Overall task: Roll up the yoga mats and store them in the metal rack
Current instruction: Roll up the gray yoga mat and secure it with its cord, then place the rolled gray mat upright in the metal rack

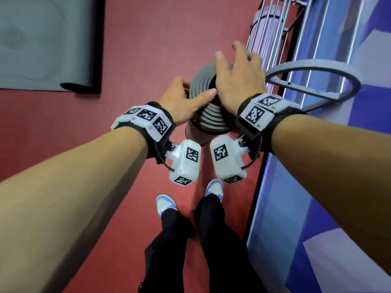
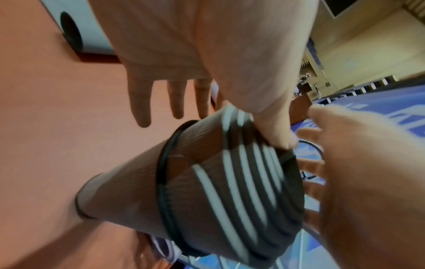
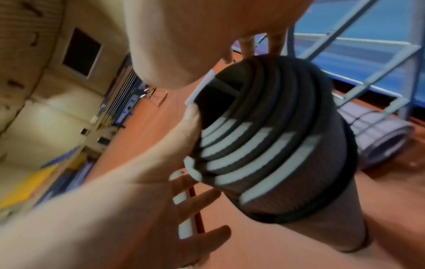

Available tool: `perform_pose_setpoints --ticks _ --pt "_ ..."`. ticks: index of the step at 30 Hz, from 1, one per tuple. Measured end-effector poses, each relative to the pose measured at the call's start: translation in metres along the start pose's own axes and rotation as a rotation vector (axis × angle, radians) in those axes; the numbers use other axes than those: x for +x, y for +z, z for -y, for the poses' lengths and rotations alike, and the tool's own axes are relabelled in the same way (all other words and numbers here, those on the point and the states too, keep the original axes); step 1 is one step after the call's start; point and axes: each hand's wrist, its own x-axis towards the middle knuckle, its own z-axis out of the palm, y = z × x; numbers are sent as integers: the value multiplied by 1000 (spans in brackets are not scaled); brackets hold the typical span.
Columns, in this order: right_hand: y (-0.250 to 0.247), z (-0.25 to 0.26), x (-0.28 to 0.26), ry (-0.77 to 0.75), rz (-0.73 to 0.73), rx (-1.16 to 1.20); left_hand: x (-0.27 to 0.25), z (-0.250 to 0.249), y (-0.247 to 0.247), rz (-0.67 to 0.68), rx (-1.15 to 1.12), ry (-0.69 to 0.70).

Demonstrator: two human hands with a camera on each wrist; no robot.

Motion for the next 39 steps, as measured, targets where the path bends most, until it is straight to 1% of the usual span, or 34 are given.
perform_pose_setpoints --ticks 1,3,4,5,7,8,10,12,13,14,16,18,20,22,23,24,25,26,27,28,29,31,32,33,34,36,38,39 --pt "1 -1 3 -21 28 -89 2 -2 0 38 -77 -35" --pt "8 -11 -1 -71 74 -230 6 -14 -1 98 -333 -185" --pt "13 -17 -9 -97 71 -301 10 -18 1 78 -400 -216" --pt "23 -21 -14 -120 63 -385 19 -21 3 49 -359 -178" --pt "38 -21 -28 -146 53 -504 27 -21 10 48 -124 -39" --pt "46 -15 -27 -145 60 -526 32 -18 10 40 -54 8" --pt "55 1 -18 -153 87 -526 44 -7 2 41 31 37" --pt "59 11 -14 -165 118 -507 47 -5 -8 34 91 49" --pt "60 14 -12 -171 141 -505 44 -7 -14 35 107 31" --pt "60 15 -12 -166 164 -512 45 -7 -15 36 98 46" --pt "59 11 -14 -166 154 -524 42 -10 -13 61 95 39" --pt "55 3 -15 -177 99 -538 46 -12 -8 128 67 27" --pt "48 -4 -14 -177 18 -531 46 -22 -7 253 55 -21" --pt "39 -11 -14 -99 48 -506 52 -27 -7 309 -46 -140" --pt "35 -15 -16 -47 79 -478 55 -28 -8 295 -122 -243" --pt "31 -19 -19 6 72 -432 61 -26 -7 287 -188 -303" --pt "25 -20 -21 65 46 -382 62 -24 -5 287 -198 -357" --pt "20 -24 -22 149 13 -319 64 -19 3 303 -143 -386" --pt "13 -28 -22 246 10 -253 64 -14 11 329 -17 -406" --pt "10 -38 -21 345 58 -179 63 -2 21 370 110 -415" --pt "6 -49 -21 436 144 -83 60 9 30 443 192 -424" --pt "1 -78 -32 635 339 243 50 30 49 571 256 -416" --pt "3 -89 -42 738 412 368 45 40 57 601 272 -419" --pt "9 -100 -54 814 481 435 41 48 62 622 290 -417" --pt "20 -109 -66 855 552 444 39 61 69 635 312 -433" --pt "46 -120 -86 890 709 371 36 76 81 612 342 -497" --pt "68 -125 -96 890 779 372 34 96 89 607 344 -590" --pt "80 -132 -98 914 795 433 33 106 92 623 331 -630"
